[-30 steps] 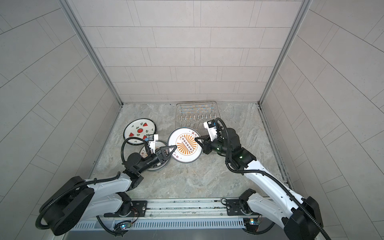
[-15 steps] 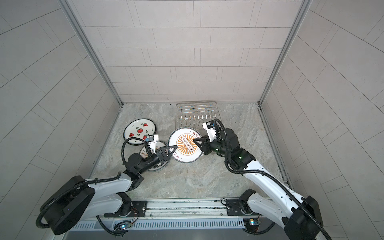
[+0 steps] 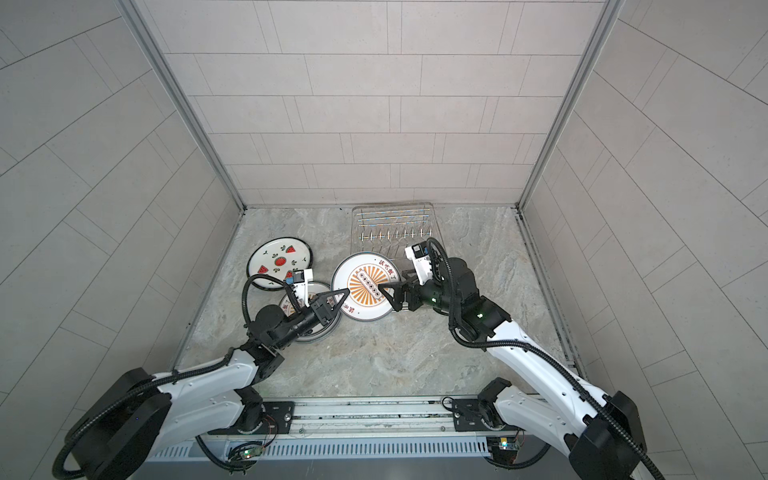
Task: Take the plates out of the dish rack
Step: 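Close the left gripper on the plate rim while right still holds it, then open the right gripper and draw back while left lowers the plate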
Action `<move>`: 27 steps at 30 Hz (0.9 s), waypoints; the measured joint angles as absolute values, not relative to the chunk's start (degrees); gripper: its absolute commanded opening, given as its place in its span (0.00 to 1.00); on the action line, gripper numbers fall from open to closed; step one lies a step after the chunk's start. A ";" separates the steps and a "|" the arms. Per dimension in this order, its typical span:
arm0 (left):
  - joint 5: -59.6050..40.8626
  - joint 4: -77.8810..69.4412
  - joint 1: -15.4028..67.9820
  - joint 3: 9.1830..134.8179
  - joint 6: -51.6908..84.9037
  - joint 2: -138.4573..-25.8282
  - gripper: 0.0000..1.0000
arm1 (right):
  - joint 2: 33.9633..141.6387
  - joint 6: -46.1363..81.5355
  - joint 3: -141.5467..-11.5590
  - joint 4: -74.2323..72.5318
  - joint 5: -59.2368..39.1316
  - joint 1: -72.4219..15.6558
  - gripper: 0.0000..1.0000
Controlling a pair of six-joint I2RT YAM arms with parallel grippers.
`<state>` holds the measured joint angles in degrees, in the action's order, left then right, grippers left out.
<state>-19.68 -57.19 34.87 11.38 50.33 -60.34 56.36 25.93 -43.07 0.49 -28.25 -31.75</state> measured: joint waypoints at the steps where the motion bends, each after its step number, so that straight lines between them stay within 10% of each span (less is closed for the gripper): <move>1: -19.11 -56.03 34.87 11.35 49.89 -59.09 0.00 | 56.36 25.93 -43.07 0.62 -27.90 -31.77 1.00; 27: -0.75 -20.53 31.22 11.20 48.66 -33.28 0.00 | 59.68 18.37 -46.81 3.40 -11.49 -41.34 1.00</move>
<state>-0.75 -20.53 31.22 11.20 48.66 -33.28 59.68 18.37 -46.81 3.40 -11.49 -41.34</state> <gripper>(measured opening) 0.088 0.992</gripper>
